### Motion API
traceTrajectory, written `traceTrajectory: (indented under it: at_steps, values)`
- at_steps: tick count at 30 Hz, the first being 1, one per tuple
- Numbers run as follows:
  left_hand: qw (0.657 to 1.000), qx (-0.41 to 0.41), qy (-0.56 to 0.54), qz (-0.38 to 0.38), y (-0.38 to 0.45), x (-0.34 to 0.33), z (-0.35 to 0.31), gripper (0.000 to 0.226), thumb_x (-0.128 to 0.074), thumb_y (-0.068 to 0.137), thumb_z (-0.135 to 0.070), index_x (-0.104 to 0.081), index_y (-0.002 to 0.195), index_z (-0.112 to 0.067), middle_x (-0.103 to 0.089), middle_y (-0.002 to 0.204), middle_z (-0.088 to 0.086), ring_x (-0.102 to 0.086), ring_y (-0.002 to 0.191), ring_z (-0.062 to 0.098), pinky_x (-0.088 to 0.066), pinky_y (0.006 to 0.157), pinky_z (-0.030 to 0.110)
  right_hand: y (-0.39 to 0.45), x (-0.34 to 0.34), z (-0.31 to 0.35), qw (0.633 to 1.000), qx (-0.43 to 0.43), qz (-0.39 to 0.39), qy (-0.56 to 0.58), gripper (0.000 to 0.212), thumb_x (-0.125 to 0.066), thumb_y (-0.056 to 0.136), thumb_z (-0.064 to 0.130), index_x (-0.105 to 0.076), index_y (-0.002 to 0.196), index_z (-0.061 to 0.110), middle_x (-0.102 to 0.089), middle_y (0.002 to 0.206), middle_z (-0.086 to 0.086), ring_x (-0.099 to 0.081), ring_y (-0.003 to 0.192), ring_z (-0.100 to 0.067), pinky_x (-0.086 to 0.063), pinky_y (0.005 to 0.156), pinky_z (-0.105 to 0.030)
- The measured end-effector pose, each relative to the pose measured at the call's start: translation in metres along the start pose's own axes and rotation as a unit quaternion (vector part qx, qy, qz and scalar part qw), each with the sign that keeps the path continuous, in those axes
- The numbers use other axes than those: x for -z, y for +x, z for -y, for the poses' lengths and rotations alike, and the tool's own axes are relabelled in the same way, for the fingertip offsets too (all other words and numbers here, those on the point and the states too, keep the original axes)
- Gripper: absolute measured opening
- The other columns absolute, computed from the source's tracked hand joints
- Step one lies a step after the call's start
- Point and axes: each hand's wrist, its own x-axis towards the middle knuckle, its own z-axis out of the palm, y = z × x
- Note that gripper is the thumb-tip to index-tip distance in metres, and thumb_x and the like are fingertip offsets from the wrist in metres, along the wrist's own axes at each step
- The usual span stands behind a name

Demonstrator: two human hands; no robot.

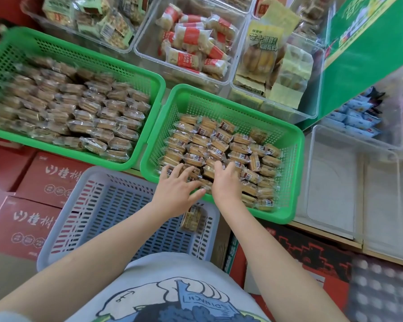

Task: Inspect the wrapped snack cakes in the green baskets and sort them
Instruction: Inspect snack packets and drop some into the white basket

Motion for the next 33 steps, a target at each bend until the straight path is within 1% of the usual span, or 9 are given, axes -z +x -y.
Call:
traceTrajectory:
  at_steps: [4, 8, 13, 15, 16, 18, 21, 29, 33]
  values:
    - [1.0, -0.002, 0.0, -0.006, 0.0, -0.001, -0.001, 0.058, -0.013, 0.101, -0.067, -0.05, 0.141, -0.047, -0.018, 0.168, -0.002, -0.008, 0.155, 0.026, -0.002, 0.122, 0.057, -0.004, 0.006, 0.001, 0.993, -0.056, 0.033, 0.103, 0.034, -0.042, 0.094, -0.001, -0.038, 0.123, 0.017, -0.043, 0.113, -0.015, -0.05, 0.087, -0.029, -0.038, 0.062, -0.034]
    - [1.0, -0.004, 0.0, -0.017, 0.001, -0.004, 0.001, 0.059, -0.012, 0.1, -0.067, -0.051, 0.14, -0.047, -0.02, 0.168, -0.002, -0.009, 0.155, 0.026, -0.003, 0.121, 0.057, 0.0, 0.02, -0.013, 0.968, -0.071, 0.043, 0.236, 0.009, -0.033, 0.105, 0.012, -0.038, 0.099, 0.016, -0.052, 0.086, -0.009, -0.048, 0.067, -0.027, -0.041, 0.055, -0.037]
    - [0.999, -0.006, -0.035, -0.001, 0.002, -0.002, 0.004, 0.056, -0.02, 0.101, -0.067, -0.051, 0.142, -0.045, -0.02, 0.167, -0.004, -0.01, 0.155, 0.023, -0.001, 0.122, 0.054, -0.018, 0.05, -0.03, 0.935, -0.046, -0.034, 0.35, 0.01, -0.04, 0.105, 0.015, -0.046, 0.097, 0.011, -0.051, 0.09, -0.005, -0.051, 0.074, -0.021, -0.041, 0.061, -0.034]
    - [0.987, -0.002, -0.159, -0.006, 0.001, 0.008, 0.004, 0.05, -0.033, 0.103, -0.06, -0.057, 0.14, -0.035, -0.038, 0.16, -0.005, -0.028, 0.15, 0.018, -0.014, 0.123, 0.049, -0.03, 0.06, -0.038, 0.893, -0.075, -0.061, 0.439, 0.01, -0.041, 0.104, 0.016, -0.048, 0.097, 0.014, -0.058, 0.096, -0.009, -0.062, 0.081, -0.027, -0.055, 0.067, -0.047]
    - [0.957, 0.017, -0.287, -0.019, -0.004, 0.018, 0.001, 0.046, -0.04, 0.104, -0.054, -0.06, 0.137, -0.029, -0.052, 0.15, -0.005, -0.044, 0.14, 0.015, -0.028, 0.119, 0.045, -0.037, 0.066, -0.041, 0.865, -0.098, -0.065, 0.488, 0.01, -0.041, 0.104, 0.016, -0.049, 0.097, 0.016, -0.062, 0.1, -0.011, -0.066, 0.087, -0.031, -0.058, 0.073, -0.052]
    - [0.816, 0.064, -0.573, -0.038, -0.017, 0.041, -0.01, 0.035, -0.049, 0.104, -0.042, -0.065, 0.128, -0.023, -0.071, 0.123, -0.002, -0.068, 0.11, 0.011, -0.052, 0.1, 0.039, -0.048, 0.075, -0.043, 0.796, -0.132, -0.047, 0.589, 0.011, -0.04, 0.106, 0.013, -0.049, 0.1, 0.013, -0.067, 0.105, -0.015, -0.071, 0.091, -0.028, -0.06, 0.078, -0.051]
    - [0.655, 0.058, -0.753, -0.023, -0.035, 0.069, -0.026, 0.027, -0.061, 0.099, -0.032, -0.066, 0.123, -0.021, -0.075, 0.111, 0.006, -0.074, 0.098, 0.019, -0.062, 0.075, 0.036, -0.064, 0.088, -0.035, 0.725, -0.12, -0.015, 0.678, 0.009, -0.039, 0.106, 0.007, -0.046, 0.103, 0.005, -0.068, 0.104, -0.017, -0.072, 0.083, -0.019, -0.06, 0.072, -0.039]
    - [0.538, 0.012, -0.841, 0.052, -0.059, 0.087, -0.034, 0.042, -0.067, 0.086, -0.028, -0.064, 0.124, -0.008, -0.073, 0.109, 0.013, -0.072, 0.089, 0.02, -0.061, 0.061, 0.027, -0.092, 0.096, -0.025, 0.689, -0.064, 0.014, 0.722, 0.042, -0.042, 0.103, 0.045, -0.065, 0.104, 0.01, -0.068, 0.085, -0.009, -0.061, 0.066, -0.02, -0.047, 0.052, -0.033]
    - [0.508, 0.054, -0.859, 0.025, -0.069, 0.087, -0.04, 0.039, -0.07, 0.082, -0.021, -0.068, 0.119, -0.009, -0.075, 0.105, 0.012, -0.072, 0.084, 0.02, -0.059, 0.059, 0.027, -0.103, 0.1, -0.026, 0.761, -0.025, -0.031, 0.648, 0.051, -0.045, 0.092, 0.056, -0.067, 0.094, 0.01, -0.065, 0.074, -0.01, -0.056, 0.057, -0.019, -0.046, 0.047, -0.031]
